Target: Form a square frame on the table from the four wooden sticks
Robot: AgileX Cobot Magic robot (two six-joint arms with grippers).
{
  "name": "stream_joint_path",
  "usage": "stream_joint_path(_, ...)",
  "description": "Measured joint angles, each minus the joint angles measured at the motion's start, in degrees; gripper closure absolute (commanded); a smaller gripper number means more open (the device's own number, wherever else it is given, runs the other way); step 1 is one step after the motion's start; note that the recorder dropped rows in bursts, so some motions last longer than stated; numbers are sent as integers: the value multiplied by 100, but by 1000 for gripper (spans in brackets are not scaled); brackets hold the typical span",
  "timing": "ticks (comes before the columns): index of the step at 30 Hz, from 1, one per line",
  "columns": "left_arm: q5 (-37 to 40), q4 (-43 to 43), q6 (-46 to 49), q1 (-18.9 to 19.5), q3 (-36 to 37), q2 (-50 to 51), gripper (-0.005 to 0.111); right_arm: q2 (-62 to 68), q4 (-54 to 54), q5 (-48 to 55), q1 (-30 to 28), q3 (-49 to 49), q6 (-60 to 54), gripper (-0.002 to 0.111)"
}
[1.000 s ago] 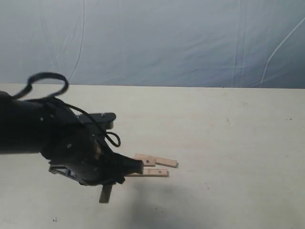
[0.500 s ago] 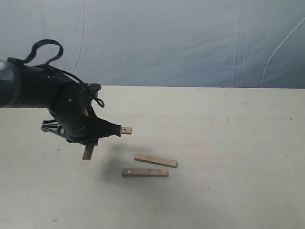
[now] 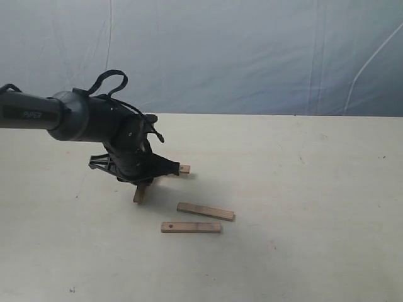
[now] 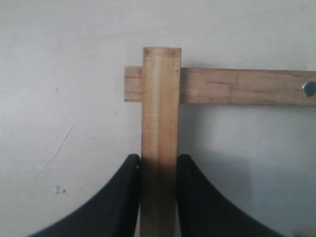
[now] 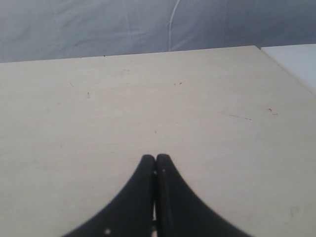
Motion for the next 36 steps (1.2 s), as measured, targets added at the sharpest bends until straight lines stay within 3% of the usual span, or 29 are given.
stream_joint_path(6,-49,-150,0,0,-215,279,105,0,0,0,0,0,0,109)
stream_joint_path(8,-82,-190,0,0,-224,288,95,0,0,0,0,0,0,109)
stream_joint_path(10,-68,-199,0,0,-257,303,67,0,0,0,0,0,0,109)
stream_joint_path(12,-47,-313,0,0,-286,315,54,0,0,0,0,0,0,109)
stream_joint_path(13,-33,-422,0,0,-286,304,54,0,0,0,0,0,0,109)
stream_joint_path(15,97,-508,20,0,-286,186,60,0,0,0,0,0,0,109)
stream_joint_path(16,174,-508,34,0,-286,100,80,0,0,0,0,0,0,109)
stream_joint_path(18,499,-518,249,32,-286,-254,106,0,0,0,0,0,0,109)
stream_joint_path(21,1052,-698,969,246,-184,-945,107,0,0,0,0,0,0,109)
stream_joint_path(26,1029,-1868,2308,1017,794,-1995,107,0,0,0,0,0,0,109)
stream_joint_path(32,100,-3577,3926,2082,2590,-3679,107,0,0,0,0,0,0,109)
stream_joint_path(36,-771,-4292,4195,2301,3653,-5007,107,0,0,0,0,0,0,109)
